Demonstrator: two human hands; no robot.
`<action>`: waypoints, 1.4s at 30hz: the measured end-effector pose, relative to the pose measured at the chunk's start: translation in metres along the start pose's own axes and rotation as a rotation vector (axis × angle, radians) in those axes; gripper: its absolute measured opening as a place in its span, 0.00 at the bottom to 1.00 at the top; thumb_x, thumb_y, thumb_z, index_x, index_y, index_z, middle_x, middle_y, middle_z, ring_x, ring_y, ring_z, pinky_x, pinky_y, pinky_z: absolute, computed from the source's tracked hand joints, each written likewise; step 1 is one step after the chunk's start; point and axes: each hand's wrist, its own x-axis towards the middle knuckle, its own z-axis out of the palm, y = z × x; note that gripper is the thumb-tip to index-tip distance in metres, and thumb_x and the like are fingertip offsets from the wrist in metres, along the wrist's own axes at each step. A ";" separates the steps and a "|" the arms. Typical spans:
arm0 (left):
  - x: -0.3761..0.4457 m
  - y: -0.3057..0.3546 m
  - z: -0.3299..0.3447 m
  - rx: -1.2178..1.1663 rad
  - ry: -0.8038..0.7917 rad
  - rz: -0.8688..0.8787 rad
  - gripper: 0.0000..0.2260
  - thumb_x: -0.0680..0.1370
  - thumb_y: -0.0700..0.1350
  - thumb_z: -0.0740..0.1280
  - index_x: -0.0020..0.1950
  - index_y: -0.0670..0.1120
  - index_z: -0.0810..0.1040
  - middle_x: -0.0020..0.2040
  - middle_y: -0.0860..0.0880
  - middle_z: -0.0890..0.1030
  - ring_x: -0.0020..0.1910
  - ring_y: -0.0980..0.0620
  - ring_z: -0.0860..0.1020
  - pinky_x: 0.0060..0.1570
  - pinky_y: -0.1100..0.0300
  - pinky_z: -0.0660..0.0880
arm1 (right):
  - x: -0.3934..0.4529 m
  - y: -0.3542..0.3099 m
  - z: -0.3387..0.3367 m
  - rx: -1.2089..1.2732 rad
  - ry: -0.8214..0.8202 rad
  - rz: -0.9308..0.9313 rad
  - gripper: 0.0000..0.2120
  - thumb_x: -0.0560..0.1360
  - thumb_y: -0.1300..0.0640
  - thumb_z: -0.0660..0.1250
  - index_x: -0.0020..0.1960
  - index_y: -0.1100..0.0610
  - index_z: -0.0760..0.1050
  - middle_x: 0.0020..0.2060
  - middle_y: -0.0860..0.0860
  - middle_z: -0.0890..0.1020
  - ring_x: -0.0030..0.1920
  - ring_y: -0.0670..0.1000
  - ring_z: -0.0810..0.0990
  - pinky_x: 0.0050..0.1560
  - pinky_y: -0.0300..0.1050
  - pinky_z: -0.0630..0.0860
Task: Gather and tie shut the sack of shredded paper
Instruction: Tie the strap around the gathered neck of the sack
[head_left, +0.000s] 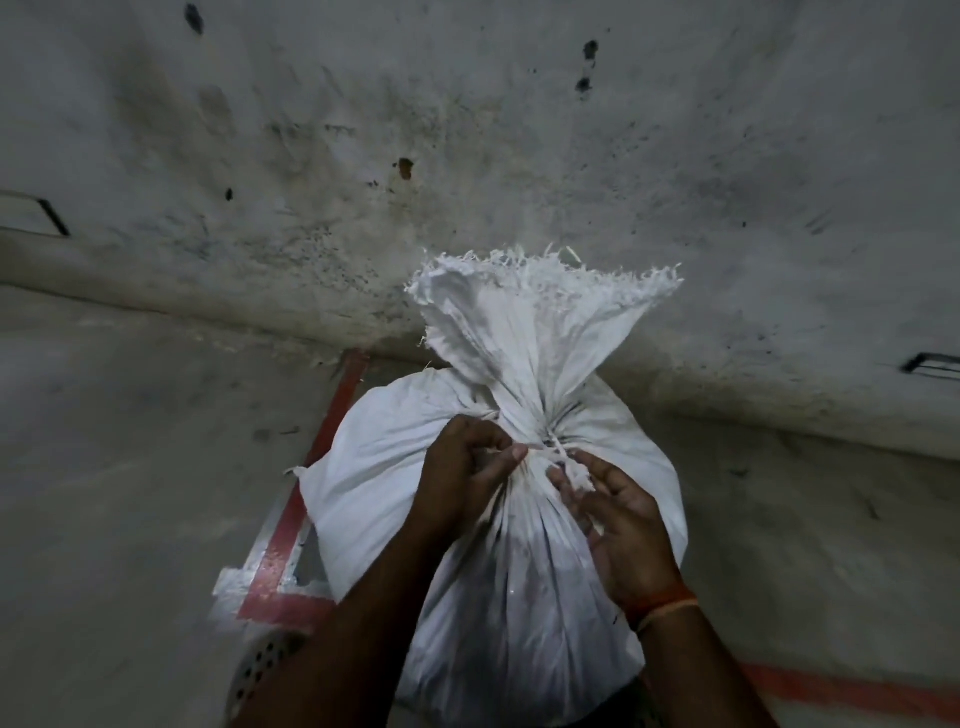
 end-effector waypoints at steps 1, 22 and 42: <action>0.000 0.001 0.001 0.012 0.022 0.019 0.09 0.73 0.50 0.75 0.38 0.59 0.77 0.43 0.51 0.79 0.43 0.59 0.78 0.42 0.66 0.71 | 0.000 -0.001 0.000 0.023 -0.002 0.003 0.28 0.65 0.63 0.76 0.64 0.65 0.75 0.59 0.61 0.83 0.60 0.57 0.83 0.55 0.45 0.82; -0.004 0.008 0.001 0.223 0.046 0.090 0.10 0.68 0.46 0.74 0.33 0.50 0.74 0.27 0.56 0.75 0.28 0.62 0.74 0.33 0.60 0.72 | 0.008 -0.005 -0.001 0.056 0.036 -0.018 0.17 0.78 0.75 0.57 0.65 0.69 0.72 0.61 0.64 0.81 0.62 0.58 0.81 0.60 0.45 0.80; -0.003 0.011 -0.002 0.264 -0.001 0.159 0.10 0.69 0.46 0.75 0.34 0.47 0.75 0.27 0.56 0.74 0.27 0.63 0.73 0.32 0.61 0.72 | 0.004 -0.006 0.010 -0.064 0.042 -0.046 0.16 0.76 0.71 0.64 0.63 0.65 0.75 0.56 0.61 0.84 0.57 0.56 0.84 0.50 0.40 0.83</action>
